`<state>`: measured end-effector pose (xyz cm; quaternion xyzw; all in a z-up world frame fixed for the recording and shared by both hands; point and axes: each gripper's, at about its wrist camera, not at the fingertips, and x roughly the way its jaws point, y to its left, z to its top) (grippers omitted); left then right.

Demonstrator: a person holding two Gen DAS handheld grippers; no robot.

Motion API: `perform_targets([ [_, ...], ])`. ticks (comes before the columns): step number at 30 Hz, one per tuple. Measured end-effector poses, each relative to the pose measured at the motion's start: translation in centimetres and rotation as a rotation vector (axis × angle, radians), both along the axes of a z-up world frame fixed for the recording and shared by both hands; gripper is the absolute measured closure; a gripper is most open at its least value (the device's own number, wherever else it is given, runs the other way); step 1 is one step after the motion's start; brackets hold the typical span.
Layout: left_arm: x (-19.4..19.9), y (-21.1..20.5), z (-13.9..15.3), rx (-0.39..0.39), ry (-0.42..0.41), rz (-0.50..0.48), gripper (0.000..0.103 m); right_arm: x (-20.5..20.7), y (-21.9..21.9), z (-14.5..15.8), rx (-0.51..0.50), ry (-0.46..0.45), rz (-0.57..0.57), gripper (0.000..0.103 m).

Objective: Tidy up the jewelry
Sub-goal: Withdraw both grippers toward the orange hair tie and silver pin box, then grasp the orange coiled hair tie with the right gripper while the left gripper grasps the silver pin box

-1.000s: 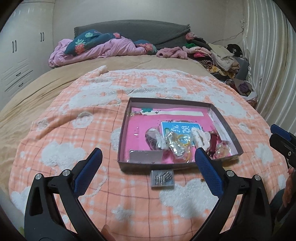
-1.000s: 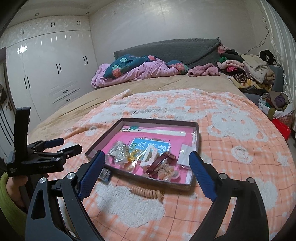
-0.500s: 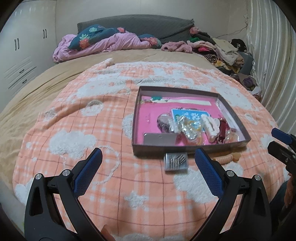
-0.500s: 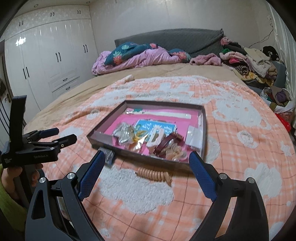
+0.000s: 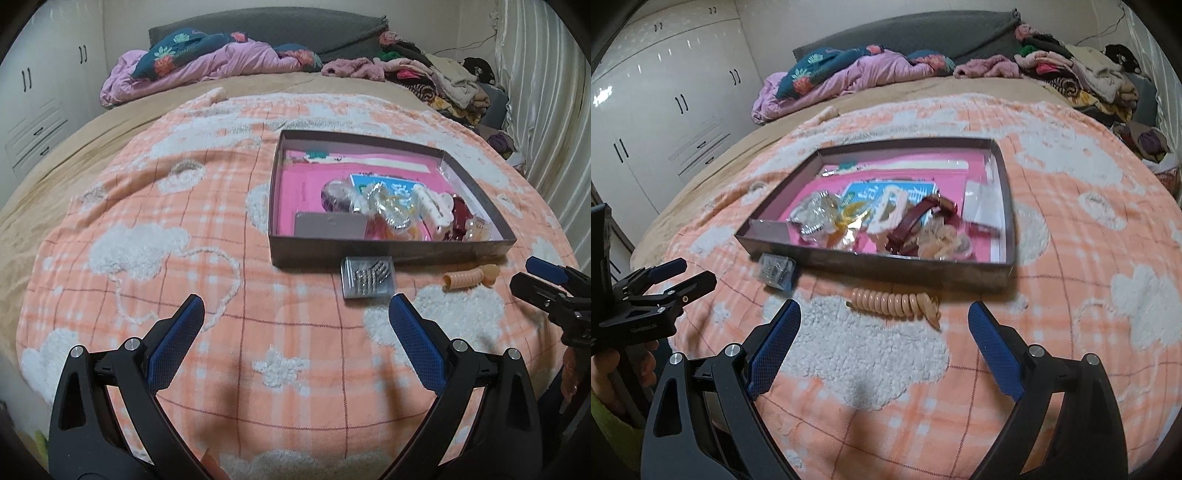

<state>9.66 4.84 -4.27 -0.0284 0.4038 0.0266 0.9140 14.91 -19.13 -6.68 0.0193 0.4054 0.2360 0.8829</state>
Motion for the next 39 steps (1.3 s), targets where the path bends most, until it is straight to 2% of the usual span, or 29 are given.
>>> perform_targets([
  [14,0.9,-0.3,-2.0,-0.032,0.026,-0.02,0.01,1.8,1.8,-3.4,-0.038,0.037,-0.053,0.012],
  [17,1.1,-0.3,-2.4,-0.046,0.03,-0.031,0.01,2.2,2.5,-4.0,-0.041,0.047,-0.066,0.02],
  [20,1.5,-0.5,-2.9,-0.052,0.04,-0.035,0.01,2.7,3.0,-4.7,-0.051,0.055,-0.082,0.022],
  [24,2.1,-1.0,-3.3,-0.057,0.039,-0.05,0.01,3.1,3.3,-5.1,-0.069,0.041,-0.09,0.03],
  [30,3.6,-2.2,-3.9,-0.075,0.045,-0.073,0.01,3.3,3.4,-5.4,-0.078,0.019,-0.067,0.035],
  [34,4.5,-3.1,-4.2,-0.079,0.051,-0.086,0.01,3.4,2.8,-5.4,-0.048,0.028,-0.057,0.036],
  [37,5.1,-3.5,-4.5,-0.088,0.061,-0.098,0.015,3.2,2.1,-5.1,-0.027,0.038,-0.057,0.036],
  [39,5.5,-3.7,-4.8,-0.081,0.067,-0.1,0.022,3.1,1.4,-5.0,-0.013,0.045,-0.061,0.036],
])
